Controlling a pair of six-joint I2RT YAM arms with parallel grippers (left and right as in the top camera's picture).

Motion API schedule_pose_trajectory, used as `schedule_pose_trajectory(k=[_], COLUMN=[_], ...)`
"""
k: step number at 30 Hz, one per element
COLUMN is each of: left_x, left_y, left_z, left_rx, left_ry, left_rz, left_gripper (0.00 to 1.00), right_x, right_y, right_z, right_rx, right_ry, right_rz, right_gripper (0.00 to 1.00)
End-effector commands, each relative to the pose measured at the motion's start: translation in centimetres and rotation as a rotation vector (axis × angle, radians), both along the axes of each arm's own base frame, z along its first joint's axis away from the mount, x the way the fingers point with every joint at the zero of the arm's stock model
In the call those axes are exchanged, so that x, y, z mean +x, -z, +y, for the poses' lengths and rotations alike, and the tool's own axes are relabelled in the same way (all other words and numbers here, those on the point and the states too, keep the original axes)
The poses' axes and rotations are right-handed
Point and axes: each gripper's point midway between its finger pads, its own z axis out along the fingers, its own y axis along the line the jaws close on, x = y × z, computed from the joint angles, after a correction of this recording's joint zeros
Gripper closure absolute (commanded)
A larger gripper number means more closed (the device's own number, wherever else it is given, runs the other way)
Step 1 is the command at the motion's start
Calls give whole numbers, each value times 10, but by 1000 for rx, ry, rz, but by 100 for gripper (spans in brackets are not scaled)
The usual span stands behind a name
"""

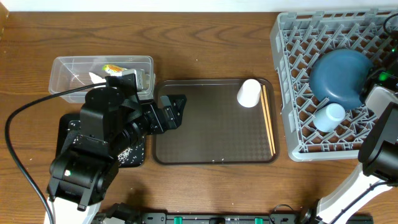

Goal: Sort waste into correct bins and load items into the dishwasher rack
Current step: 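Place the light blue bowl into the dish rack with the right gripper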

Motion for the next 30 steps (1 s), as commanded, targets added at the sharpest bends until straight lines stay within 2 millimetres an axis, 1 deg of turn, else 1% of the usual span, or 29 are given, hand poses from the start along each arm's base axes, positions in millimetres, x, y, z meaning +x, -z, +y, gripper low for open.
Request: schedule_pose_trajectory(k=[1,6,8,10,15,21,24,30], left_x=[0,0,0,0,0,0,0,0], left_y=[-7,-7,-7,-7,-7,-7,-7,-7], left_z=[-1,-1,-1,-1,-1,-1,-1,-1], left_rx=[-10,-10,-10,-10,-10,-10,-10,-10], left_ry=[7,7,7,7,7,7,7,7], left_rz=[-15,-15,-15,-15,-15,-15,-15,-15], left_gripper=[1,2,2,1,1,1,1,2], right_x=[3,2,3,5,10,17,26,49], right_y=[2,15,17,14,0,-2,-4,-6], right_z=[-1,2,3,5,11,21,32,67], right_rx=[23,72,78,73,39,19,18,8], right_ry=[-12,-8,-10,-15,-20,-44,-80,-177], right_rz=[-32,-21,-18,-28,-88,-58,-65,-54], right_gripper=[99,99,99,99,99,99,99,99])
